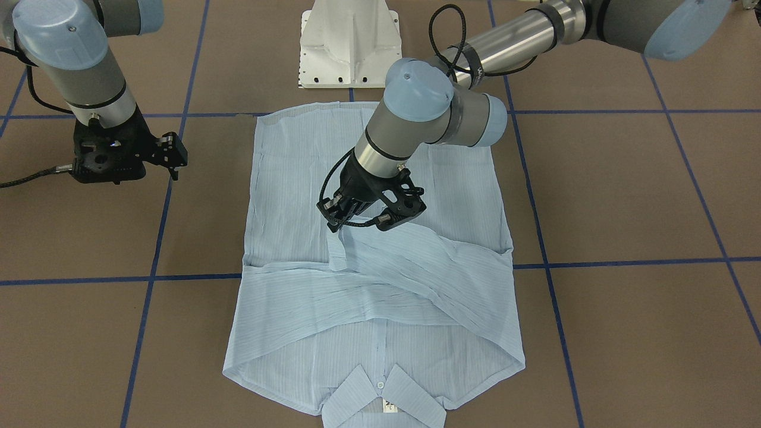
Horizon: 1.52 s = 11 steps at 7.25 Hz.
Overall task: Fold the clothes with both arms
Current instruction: 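Fold the held sleeve across the shirt front with the left gripper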
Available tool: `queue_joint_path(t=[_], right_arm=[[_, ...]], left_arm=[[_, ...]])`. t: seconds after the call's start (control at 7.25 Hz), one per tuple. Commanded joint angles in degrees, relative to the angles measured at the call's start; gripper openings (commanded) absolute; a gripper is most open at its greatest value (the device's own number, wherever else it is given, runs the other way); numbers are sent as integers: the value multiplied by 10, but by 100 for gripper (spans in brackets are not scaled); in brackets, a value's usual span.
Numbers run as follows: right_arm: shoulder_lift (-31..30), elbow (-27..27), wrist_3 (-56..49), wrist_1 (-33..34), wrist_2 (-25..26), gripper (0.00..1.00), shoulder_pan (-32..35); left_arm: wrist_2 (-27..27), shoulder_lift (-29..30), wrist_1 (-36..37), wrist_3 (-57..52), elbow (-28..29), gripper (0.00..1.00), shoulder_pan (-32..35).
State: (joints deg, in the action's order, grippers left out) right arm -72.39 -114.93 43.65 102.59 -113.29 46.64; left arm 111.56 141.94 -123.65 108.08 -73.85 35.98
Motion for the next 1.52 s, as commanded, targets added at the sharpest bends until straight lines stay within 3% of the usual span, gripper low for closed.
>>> queue_joint_path(t=[0.0, 0.14, 0.28, 0.69, 0.83, 1.1, 1.38], right_arm=[[4, 7, 6, -1, 0, 100, -1], [5, 7, 7, -1, 0, 100, -1], [7, 12, 8, -2, 0, 100, -2], [8, 16, 9, -3, -1, 100, -3], [10, 15, 10, -4, 0, 100, -3], [7, 13, 47, -50, 0, 100, -18], [0, 10, 176, -123, 34, 100, -101]], left_arm=[[-32, 7, -30, 13, 27, 0, -26], [-41, 7, -33, 8, 31, 21, -34], [-42, 8, -33, -9, 31, 99, -42], [-54, 5, -32, -49, 16, 100, -45], [-52, -16, -27, -51, -15, 100, -44], [-50, -103, 36, -103, -139, 100, -43], [-49, -193, 99, -167, -255, 100, -40]])
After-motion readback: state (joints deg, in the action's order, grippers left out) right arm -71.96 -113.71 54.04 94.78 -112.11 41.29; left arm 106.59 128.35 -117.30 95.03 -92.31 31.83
